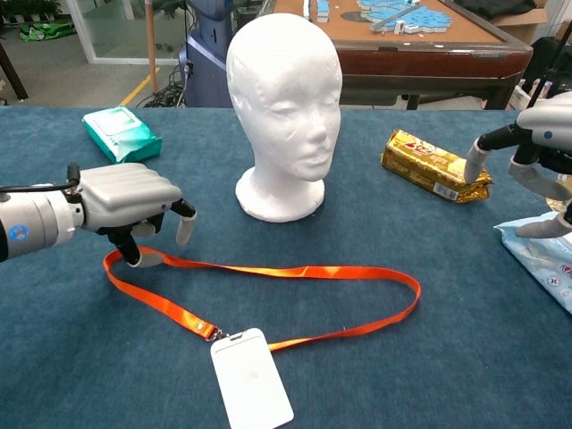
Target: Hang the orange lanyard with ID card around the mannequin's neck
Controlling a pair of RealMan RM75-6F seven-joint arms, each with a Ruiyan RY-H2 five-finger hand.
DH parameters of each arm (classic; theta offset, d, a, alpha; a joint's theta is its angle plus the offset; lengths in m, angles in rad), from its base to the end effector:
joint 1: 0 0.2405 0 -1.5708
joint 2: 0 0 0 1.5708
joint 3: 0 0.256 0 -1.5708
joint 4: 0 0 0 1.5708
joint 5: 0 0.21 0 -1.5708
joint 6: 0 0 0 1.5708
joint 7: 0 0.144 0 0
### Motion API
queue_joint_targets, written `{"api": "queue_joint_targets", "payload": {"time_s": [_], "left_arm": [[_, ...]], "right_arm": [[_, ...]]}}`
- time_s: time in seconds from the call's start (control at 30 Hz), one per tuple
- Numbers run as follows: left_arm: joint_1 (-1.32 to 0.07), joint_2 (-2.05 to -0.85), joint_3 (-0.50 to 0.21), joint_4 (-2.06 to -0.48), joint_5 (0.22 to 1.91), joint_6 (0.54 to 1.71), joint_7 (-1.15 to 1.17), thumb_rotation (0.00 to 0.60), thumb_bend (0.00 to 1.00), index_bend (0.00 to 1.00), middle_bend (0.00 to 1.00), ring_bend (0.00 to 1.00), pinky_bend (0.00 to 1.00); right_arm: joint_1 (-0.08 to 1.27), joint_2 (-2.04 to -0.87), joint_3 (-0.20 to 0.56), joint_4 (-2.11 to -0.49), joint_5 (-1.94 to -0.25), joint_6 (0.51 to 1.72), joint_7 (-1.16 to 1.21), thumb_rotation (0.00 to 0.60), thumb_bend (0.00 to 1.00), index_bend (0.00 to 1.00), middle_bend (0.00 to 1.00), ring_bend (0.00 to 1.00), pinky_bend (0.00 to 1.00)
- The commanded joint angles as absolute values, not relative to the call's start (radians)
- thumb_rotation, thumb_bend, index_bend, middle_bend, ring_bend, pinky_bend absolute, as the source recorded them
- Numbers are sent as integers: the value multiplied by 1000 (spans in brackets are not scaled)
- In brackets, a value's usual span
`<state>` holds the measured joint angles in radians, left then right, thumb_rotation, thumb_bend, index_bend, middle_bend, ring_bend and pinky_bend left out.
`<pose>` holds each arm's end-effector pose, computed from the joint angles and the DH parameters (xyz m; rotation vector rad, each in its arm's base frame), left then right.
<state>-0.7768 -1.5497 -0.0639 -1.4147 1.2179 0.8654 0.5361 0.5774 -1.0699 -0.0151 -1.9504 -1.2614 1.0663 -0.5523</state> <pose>-0.1620 0.3295 -0.0389 -2.1446 -0.6011 -0.6724 -0.1859 -0.2594 0.0890 1.9921 -0.7112 0.6637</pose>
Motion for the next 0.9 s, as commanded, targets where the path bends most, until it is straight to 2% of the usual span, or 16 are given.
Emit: {"api": "queue_joint_targets", "payload": {"time_s": [0.03, 0.37, 0.9], "left_arm": [[-776, -1561, -68, -1400, 1208, 866, 523, 600, 270, 461, 1000, 1000, 977], [-772, -1580, -65, -1374, 1205, 871, 494, 600, 267, 525, 1000, 1000, 980], [-777, -1597, -66, -1340, 1180, 846, 464, 600, 267, 557, 1000, 1000, 980]], "right_arm": [[576, -1070, -15, -1950, -1260, 1063, -554, 600, 200, 331, 775, 856, 963], [569, -1065, -10, -1956, -1248, 1058, -567, 600, 200, 330, 776, 857, 963], [561, -1062, -3, -1956, -1243, 1052, -566, 600, 199, 330, 779, 856, 963]]}}
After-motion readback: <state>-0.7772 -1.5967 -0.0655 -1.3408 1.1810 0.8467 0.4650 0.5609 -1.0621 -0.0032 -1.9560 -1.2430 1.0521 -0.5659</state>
